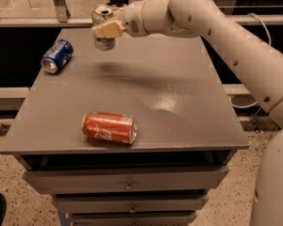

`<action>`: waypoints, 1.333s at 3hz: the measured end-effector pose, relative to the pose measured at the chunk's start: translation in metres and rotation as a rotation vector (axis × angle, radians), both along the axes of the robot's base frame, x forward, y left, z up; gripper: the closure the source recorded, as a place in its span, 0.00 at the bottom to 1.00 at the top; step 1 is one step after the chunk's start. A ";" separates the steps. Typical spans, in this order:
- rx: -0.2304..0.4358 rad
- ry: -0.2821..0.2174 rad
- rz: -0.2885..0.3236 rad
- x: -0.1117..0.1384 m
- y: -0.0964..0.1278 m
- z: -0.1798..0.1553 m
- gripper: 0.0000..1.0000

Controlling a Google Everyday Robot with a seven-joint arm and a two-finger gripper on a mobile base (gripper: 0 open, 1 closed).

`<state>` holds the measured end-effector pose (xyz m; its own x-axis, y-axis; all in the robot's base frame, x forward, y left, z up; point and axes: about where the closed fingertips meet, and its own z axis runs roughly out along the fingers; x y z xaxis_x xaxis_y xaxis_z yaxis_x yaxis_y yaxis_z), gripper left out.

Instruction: Move 7up can near pepsi can

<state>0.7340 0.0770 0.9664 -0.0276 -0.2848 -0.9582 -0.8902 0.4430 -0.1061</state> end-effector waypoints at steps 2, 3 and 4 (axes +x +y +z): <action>0.001 0.016 0.053 0.018 0.055 -0.015 1.00; 0.002 0.038 0.072 0.022 0.075 -0.029 1.00; 0.003 0.068 0.093 0.024 0.093 -0.046 1.00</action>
Offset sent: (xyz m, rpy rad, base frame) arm 0.0273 0.0842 -0.0332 -0.0112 0.0380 0.0778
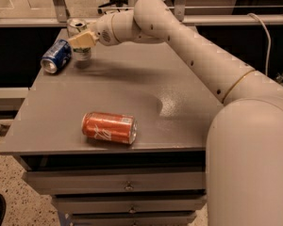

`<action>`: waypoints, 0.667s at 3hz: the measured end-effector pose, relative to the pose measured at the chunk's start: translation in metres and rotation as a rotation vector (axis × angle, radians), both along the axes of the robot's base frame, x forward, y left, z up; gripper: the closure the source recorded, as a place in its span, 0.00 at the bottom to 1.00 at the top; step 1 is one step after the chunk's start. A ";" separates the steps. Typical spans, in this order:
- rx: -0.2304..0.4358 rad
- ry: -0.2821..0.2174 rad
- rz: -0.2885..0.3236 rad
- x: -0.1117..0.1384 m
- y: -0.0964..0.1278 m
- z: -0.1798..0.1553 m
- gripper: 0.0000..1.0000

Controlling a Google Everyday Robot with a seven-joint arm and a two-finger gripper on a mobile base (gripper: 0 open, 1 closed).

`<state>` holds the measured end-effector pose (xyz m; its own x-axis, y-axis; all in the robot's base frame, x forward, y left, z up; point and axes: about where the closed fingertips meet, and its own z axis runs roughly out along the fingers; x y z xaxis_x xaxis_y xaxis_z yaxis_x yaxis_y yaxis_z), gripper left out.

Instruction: Move 7up can near pepsi can

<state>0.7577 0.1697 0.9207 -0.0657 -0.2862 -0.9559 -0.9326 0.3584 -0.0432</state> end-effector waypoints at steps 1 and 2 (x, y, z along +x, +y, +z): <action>-0.005 0.024 0.012 0.001 0.009 -0.011 1.00; -0.019 0.036 0.016 0.002 0.011 -0.017 0.86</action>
Offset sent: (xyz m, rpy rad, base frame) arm 0.0049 0.0063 -0.0233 -0.0405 0.0469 0.0099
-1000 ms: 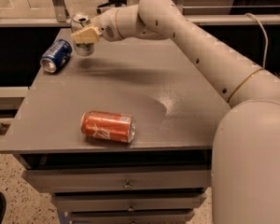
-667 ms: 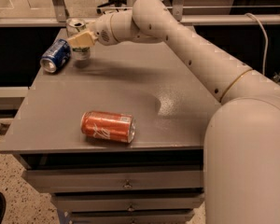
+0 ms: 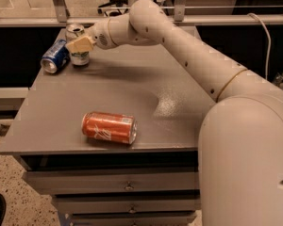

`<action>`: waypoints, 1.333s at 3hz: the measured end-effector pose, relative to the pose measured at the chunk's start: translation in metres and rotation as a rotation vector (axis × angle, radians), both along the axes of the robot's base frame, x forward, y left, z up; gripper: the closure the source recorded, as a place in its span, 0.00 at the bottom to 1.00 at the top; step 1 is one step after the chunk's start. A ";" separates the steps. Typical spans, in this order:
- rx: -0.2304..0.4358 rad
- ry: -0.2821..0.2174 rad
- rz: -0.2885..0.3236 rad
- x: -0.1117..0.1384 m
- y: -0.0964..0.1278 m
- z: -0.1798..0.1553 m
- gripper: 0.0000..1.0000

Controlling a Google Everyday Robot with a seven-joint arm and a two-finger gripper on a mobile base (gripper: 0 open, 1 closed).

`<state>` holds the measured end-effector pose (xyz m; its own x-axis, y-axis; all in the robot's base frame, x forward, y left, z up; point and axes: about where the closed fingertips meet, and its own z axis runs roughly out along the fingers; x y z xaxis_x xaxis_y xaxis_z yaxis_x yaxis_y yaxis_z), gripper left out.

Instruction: Move 7up can near pepsi can

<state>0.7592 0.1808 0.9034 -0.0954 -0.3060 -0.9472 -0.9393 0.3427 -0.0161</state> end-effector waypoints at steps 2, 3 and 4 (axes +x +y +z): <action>-0.014 0.014 -0.001 0.001 0.001 -0.008 0.31; -0.008 0.017 -0.004 0.000 -0.002 -0.010 0.01; 0.004 0.015 -0.007 -0.001 -0.007 -0.008 0.00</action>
Offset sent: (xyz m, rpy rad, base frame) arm 0.0029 -0.0060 -0.0085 -0.0175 0.0158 -0.0114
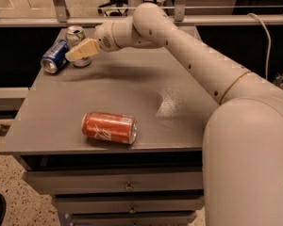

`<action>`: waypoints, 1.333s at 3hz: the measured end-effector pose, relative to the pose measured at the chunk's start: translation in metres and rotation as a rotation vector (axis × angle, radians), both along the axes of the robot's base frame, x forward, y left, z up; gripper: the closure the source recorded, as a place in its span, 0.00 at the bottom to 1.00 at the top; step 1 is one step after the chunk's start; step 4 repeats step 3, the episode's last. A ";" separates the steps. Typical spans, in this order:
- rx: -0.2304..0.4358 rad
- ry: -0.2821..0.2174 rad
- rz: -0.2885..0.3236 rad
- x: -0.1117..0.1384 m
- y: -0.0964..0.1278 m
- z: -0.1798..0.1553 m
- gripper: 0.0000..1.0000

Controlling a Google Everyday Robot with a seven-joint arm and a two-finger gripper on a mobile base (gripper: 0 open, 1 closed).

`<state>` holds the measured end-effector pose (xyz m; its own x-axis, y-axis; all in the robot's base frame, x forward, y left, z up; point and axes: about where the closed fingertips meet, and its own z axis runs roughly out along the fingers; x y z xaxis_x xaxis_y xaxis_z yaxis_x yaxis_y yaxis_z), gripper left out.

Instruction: Move 7up can near pepsi can

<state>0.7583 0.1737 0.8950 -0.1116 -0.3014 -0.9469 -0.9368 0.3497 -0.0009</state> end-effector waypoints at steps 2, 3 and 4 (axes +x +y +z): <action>0.040 -0.056 -0.071 -0.001 -0.062 0.019 0.00; 0.040 -0.056 -0.071 -0.001 -0.062 0.019 0.00; 0.040 -0.056 -0.071 -0.001 -0.062 0.019 0.00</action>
Offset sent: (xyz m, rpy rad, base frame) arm -0.0016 -0.1083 0.0377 0.0582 -0.1034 -0.1241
